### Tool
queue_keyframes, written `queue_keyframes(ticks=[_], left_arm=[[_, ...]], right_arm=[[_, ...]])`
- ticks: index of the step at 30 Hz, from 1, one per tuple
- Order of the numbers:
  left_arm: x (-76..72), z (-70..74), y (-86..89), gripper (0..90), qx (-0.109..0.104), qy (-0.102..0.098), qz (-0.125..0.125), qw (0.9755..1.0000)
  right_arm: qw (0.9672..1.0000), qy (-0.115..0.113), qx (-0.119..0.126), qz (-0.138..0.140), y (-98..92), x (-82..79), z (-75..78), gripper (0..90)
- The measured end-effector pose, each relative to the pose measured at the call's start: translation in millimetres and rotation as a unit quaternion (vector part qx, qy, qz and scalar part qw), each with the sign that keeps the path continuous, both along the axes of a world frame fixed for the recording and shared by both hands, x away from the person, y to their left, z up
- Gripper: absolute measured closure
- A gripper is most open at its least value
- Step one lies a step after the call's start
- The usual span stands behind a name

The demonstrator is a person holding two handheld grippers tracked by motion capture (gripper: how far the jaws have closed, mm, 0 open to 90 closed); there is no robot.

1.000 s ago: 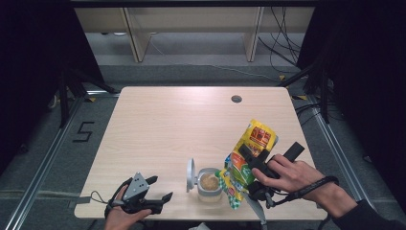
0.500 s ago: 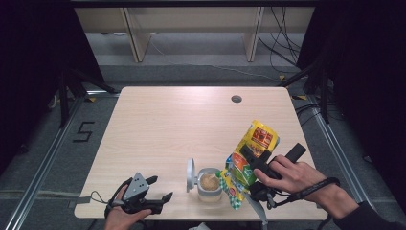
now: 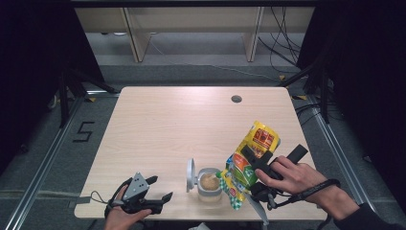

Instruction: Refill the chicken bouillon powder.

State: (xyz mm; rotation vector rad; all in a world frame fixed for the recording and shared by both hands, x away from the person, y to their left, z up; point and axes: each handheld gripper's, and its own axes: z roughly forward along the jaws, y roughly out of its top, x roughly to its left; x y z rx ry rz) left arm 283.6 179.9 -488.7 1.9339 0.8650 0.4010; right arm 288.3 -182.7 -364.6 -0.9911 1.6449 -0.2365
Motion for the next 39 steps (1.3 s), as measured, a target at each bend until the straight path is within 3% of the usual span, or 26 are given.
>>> queue_keyframes(ticks=[5,6,10,13,17,18,21,22,25,26,28,31,32,33,35,36,37,39], left_arm=[[0.1,-0.2,-0.1,21.0,0.0,0.0,0.001,1.0],[0.0,-0.1,-0.1,21.0,0.0,0.0,0.001,1.0],[0.1,-0.2,-0.2,21.0,0.0,0.0,0.001,1.0],[0.1,-0.1,0.0,21.0,-0.001,0.0,0.002,1.0],[0.0,-0.1,0.0,21.0,-0.001,0.0,0.002,1.0],[0.0,0.0,0.0,21.0,-0.001,0.0,0.002,1.0],[-0.1,0.1,0.1,21.0,-0.001,0.0,0.002,1.0],[-0.1,0.1,0.1,21.0,-0.001,0.0,0.002,1.0],[0.2,-0.3,0.1,21.0,-0.001,0.001,0.003,1.0],[0.1,-0.6,-0.8,21.0,-0.007,0.001,0.005,1.0],[0.2,-0.2,-0.1,21.0,-0.001,0.0,0.002,1.0],[0.1,-0.1,0.1,21.0,-0.002,0.0,0.003,1.0],[0.8,0.0,1.5,21.0,0.009,-0.001,0.002,1.0],[1.0,0.0,1.8,21.0,0.013,-0.001,0.001,0.9999],[0.1,-0.2,0.1,21.0,-0.002,0.0,0.003,1.0],[0.1,0.0,0.3,21.0,-0.001,0.0,0.003,1.0],[0.2,0.0,0.3,21.0,-0.001,0.001,0.003,1.0],[0.0,0.0,0.2,21.0,-0.001,0.0,0.003,1.0]], right_arm=[[0.9999,0.002,0.015,0.001,-4.2,-0.4,-2.2,63.3],[0.9992,0.013,0.038,-0.002,-5.8,-0.6,-5.0,63.9],[0.9986,0.014,0.05,-0.007,-8.7,-1.1,-8.7,64.2],[0.9953,0.029,0.088,-0.026,-13.2,-1.4,-13.7,64.2],[0.9943,0.035,0.096,-0.029,-16.6,-1.3,-16.8,64.2],[0.9955,0.031,0.087,-0.021,-16.9,-0.4,-16.4,64.3],[0.9928,0.042,0.108,-0.03,-20.7,-1.3,-23.4,64.3],[0.9897,0.052,0.129,-0.034,-22.7,-1.4,-27.7,64.3],[0.9864,0.064,0.149,-0.03,-25.8,-0.1,-30.5,64.3],[0.9798,0.079,0.177,-0.049,-27.8,-2.7,-34.6,64.3],[0.9789,0.084,0.179,-0.054,-28.9,-3.4,-36.5,64.3],[0.9713,0.095,0.209,-0.061,-33.0,-2.6,-39.6,64.4],[0.9712,0.095,0.212,-0.053,-33.2,-1.4,-39.6,64.4],[0.9663,0.103,0.228,-0.063,-34.9,-2.1,-41.7,64.4],[0.9648,0.104,0.237,-0.049,-35.2,-1.3,-41.6,64.4],[0.9621,0.108,0.245,-0.049,-35.7,-1.2,-42.6,64.4],[0.9545,0.121,0.264,-0.067,-37.5,-2.2,-46.3,64.4],[0.9545,0.12,0.267,-0.053,-37.5,-0.5,-47.5,64.4]])
